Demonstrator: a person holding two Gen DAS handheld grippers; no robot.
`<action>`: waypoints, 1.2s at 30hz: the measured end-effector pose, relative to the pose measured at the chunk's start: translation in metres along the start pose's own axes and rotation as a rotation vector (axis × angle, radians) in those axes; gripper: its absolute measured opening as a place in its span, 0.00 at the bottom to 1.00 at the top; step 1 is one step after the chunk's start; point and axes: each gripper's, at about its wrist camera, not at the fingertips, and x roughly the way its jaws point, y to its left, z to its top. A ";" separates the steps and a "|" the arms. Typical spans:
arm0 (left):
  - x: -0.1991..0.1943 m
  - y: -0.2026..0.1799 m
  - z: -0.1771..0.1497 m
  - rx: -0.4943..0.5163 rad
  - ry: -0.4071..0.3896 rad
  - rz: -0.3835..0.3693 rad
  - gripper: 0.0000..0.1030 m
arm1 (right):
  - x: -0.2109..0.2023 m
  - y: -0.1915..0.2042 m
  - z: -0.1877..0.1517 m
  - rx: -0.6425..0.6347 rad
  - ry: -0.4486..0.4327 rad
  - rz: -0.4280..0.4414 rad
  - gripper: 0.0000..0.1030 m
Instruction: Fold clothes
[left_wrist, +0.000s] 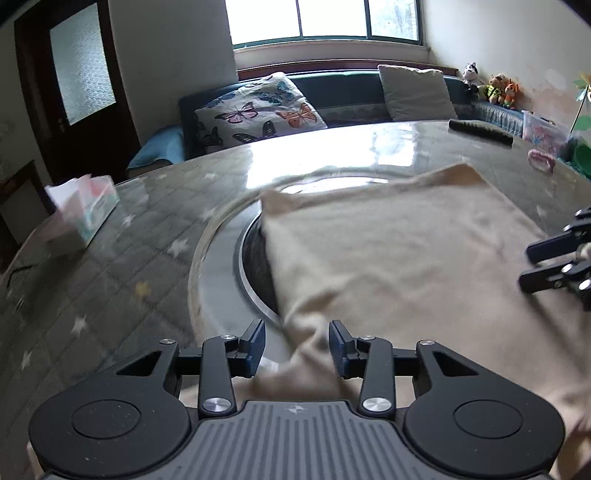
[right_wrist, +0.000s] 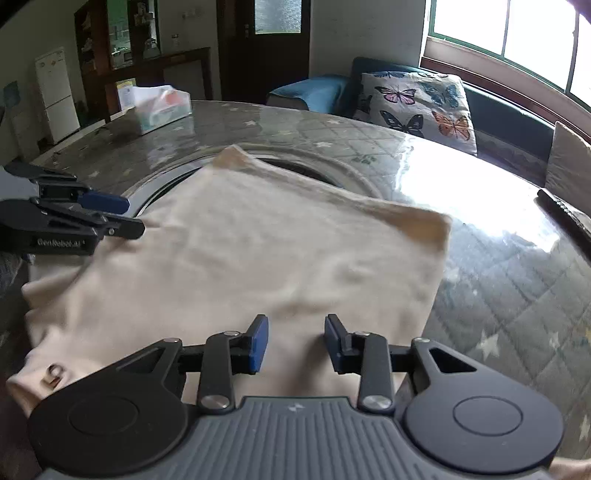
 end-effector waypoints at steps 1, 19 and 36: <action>-0.003 0.002 -0.005 -0.002 -0.006 0.007 0.41 | -0.003 0.003 -0.004 -0.002 -0.002 -0.001 0.35; -0.059 -0.034 -0.018 0.013 -0.112 -0.051 0.57 | -0.063 0.030 -0.070 -0.002 -0.059 -0.040 0.41; -0.071 -0.094 -0.028 0.156 -0.158 -0.133 0.69 | -0.121 0.008 -0.109 0.096 -0.196 -0.147 0.46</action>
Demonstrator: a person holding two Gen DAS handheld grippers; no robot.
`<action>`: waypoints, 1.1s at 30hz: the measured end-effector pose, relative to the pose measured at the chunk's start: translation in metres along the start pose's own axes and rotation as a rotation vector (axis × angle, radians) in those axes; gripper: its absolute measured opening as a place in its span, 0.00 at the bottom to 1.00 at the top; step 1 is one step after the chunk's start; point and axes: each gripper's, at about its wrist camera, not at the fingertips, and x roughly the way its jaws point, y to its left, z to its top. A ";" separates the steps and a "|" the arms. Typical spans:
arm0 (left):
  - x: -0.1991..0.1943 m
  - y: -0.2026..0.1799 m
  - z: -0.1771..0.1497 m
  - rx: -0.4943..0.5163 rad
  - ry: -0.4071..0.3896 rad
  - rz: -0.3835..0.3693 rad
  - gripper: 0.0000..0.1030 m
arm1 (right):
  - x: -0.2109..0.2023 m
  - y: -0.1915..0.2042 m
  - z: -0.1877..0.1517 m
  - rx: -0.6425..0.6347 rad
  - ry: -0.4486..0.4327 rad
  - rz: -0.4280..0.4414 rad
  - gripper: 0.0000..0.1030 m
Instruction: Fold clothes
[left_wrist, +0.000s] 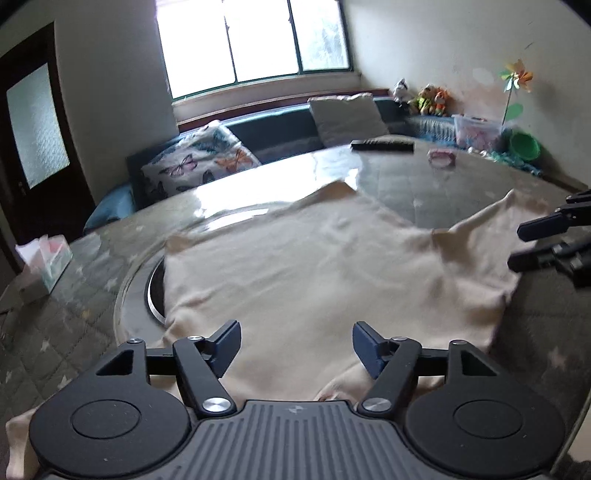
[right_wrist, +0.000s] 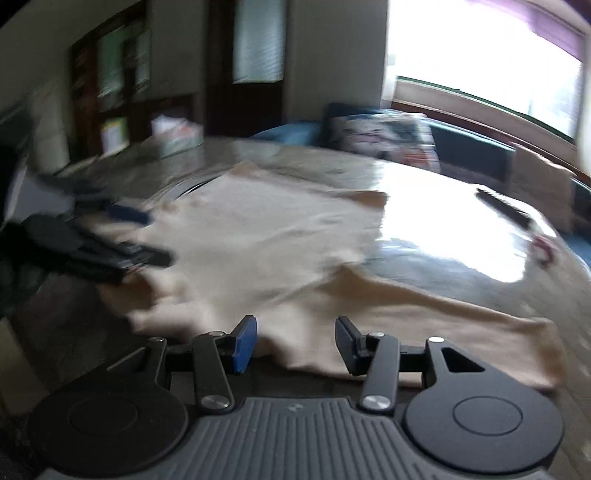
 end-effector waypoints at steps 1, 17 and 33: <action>-0.001 -0.003 0.002 0.004 -0.008 -0.011 0.69 | -0.001 -0.010 0.000 0.027 -0.001 -0.031 0.46; 0.021 -0.053 0.013 0.065 0.021 -0.119 0.70 | 0.006 -0.148 -0.044 0.426 0.025 -0.426 0.34; 0.024 -0.070 0.018 0.092 0.020 -0.138 0.71 | -0.014 -0.161 -0.030 0.498 -0.082 -0.403 0.04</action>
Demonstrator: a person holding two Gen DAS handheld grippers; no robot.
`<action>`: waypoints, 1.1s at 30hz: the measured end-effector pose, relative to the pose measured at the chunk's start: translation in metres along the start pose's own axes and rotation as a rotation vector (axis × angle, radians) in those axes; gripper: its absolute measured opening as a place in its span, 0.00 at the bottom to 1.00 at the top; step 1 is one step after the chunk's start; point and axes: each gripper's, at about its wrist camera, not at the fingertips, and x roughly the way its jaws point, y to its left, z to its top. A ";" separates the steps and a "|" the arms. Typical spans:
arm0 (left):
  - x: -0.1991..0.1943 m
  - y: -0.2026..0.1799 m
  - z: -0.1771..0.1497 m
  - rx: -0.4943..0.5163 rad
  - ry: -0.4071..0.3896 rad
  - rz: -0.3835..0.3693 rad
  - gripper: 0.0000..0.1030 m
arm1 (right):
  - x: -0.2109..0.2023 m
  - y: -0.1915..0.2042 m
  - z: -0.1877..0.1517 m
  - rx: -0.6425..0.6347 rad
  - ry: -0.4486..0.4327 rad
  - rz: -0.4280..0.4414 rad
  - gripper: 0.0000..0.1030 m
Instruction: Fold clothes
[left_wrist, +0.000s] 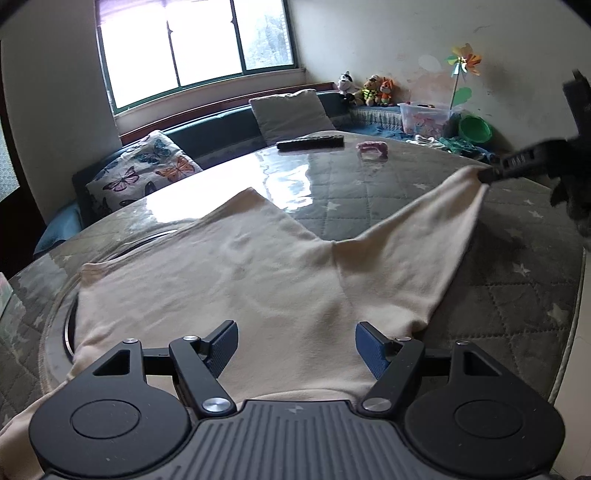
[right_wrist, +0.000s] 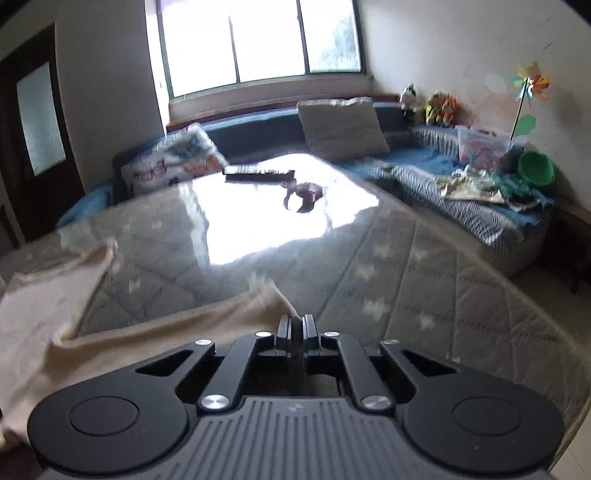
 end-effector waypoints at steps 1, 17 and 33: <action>0.002 -0.002 -0.001 0.004 0.004 -0.006 0.71 | -0.001 -0.001 0.003 0.008 -0.003 0.006 0.04; -0.025 0.022 -0.011 -0.052 -0.068 0.006 0.71 | -0.062 0.084 0.069 -0.192 -0.133 0.188 0.04; -0.075 0.097 -0.063 -0.230 -0.063 0.192 0.73 | -0.068 0.288 0.015 -0.598 -0.029 0.622 0.04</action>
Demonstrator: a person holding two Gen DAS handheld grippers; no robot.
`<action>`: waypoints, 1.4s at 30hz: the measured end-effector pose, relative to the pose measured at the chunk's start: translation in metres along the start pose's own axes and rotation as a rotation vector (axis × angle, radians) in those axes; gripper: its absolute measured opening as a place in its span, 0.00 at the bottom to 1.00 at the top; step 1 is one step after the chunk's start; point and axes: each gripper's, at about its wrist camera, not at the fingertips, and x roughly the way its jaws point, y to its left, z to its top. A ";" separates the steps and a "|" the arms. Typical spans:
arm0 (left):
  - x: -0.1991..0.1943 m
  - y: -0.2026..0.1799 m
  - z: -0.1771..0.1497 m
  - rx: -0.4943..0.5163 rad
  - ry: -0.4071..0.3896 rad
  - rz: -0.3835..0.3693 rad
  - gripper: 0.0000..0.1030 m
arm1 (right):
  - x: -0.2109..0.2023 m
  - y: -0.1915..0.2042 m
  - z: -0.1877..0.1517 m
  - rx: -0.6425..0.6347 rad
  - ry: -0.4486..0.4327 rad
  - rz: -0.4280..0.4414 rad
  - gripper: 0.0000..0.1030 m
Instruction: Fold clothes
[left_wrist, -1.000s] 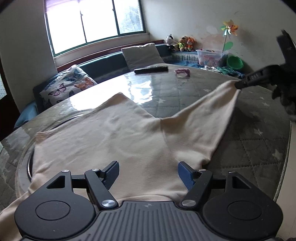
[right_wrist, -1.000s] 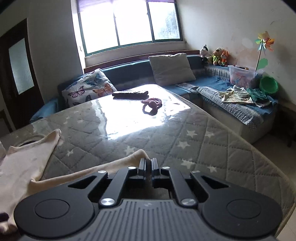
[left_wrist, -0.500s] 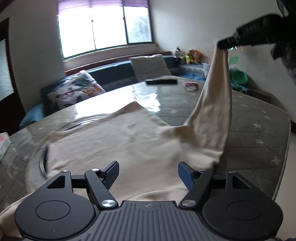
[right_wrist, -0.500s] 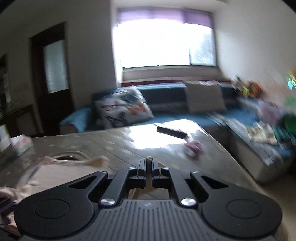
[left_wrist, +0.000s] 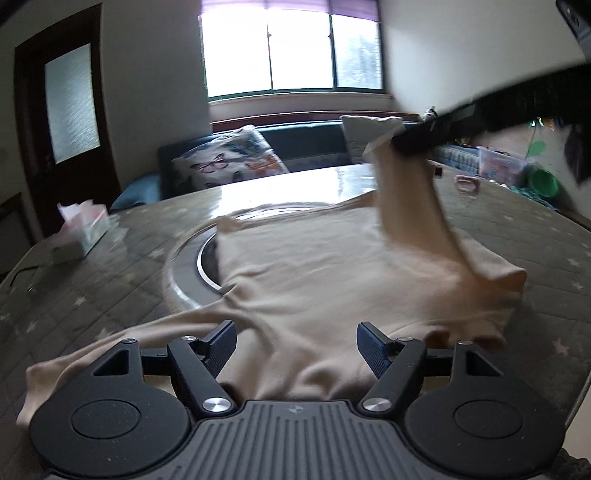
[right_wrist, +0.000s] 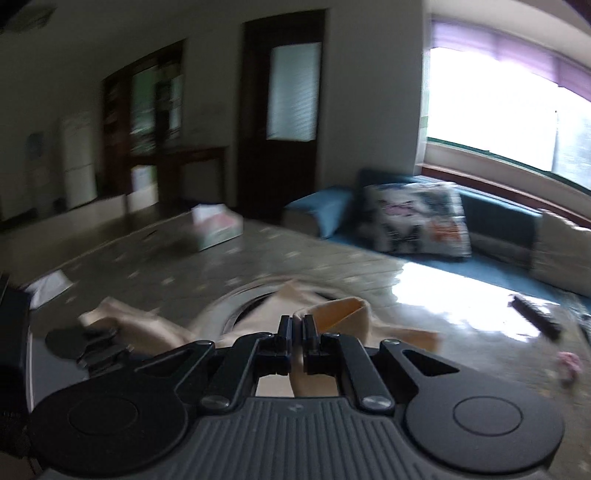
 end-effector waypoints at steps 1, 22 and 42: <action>-0.001 0.001 -0.001 -0.003 0.002 0.004 0.73 | 0.007 0.005 -0.002 -0.004 0.017 0.025 0.05; 0.010 -0.008 0.013 0.000 0.012 -0.048 0.56 | 0.013 -0.054 -0.103 0.083 0.318 -0.040 0.18; 0.038 0.015 0.011 -0.062 0.085 -0.008 0.23 | 0.045 -0.072 -0.082 0.120 0.251 -0.055 0.18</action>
